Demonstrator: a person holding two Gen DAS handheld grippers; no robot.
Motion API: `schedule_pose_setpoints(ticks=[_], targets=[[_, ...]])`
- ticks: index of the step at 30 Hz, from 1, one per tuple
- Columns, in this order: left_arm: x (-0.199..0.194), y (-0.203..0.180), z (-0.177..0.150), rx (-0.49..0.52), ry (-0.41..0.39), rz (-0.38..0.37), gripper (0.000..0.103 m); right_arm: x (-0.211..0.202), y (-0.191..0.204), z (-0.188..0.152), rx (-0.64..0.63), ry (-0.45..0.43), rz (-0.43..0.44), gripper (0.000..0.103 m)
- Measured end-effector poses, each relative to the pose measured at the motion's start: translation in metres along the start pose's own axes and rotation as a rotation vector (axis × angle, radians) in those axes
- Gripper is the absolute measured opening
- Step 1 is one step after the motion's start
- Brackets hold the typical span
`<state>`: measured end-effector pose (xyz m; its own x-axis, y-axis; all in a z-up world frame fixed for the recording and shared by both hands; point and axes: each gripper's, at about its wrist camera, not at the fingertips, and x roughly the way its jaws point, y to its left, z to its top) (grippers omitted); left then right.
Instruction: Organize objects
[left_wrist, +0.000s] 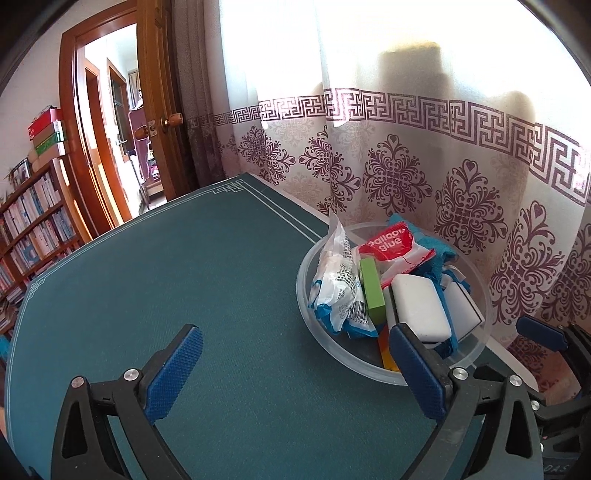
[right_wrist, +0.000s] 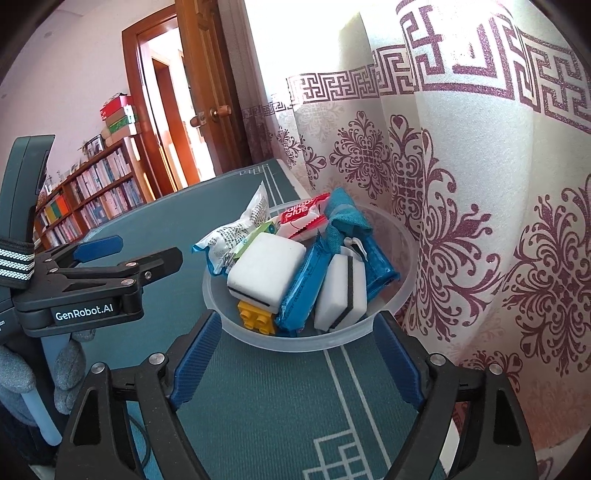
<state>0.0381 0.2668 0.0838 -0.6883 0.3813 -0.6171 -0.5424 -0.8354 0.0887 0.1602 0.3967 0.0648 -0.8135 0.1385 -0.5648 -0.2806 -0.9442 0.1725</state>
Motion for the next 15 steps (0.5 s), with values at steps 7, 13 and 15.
schedule_pose_setpoints(ticks=[7,13,15], targets=[[-0.011,-0.005,-0.004,0.02,-0.026,0.019,0.103,-0.003,0.0,0.001,-0.017,-0.029,-0.048,0.096],[-0.017,-0.009,-0.007,0.023,-0.031,0.026,0.103,-0.004,0.001,0.001,-0.048,-0.053,-0.102,0.099],[-0.019,-0.009,-0.008,0.019,-0.031,0.039,0.103,-0.005,0.001,0.002,-0.062,-0.06,-0.115,0.099]])
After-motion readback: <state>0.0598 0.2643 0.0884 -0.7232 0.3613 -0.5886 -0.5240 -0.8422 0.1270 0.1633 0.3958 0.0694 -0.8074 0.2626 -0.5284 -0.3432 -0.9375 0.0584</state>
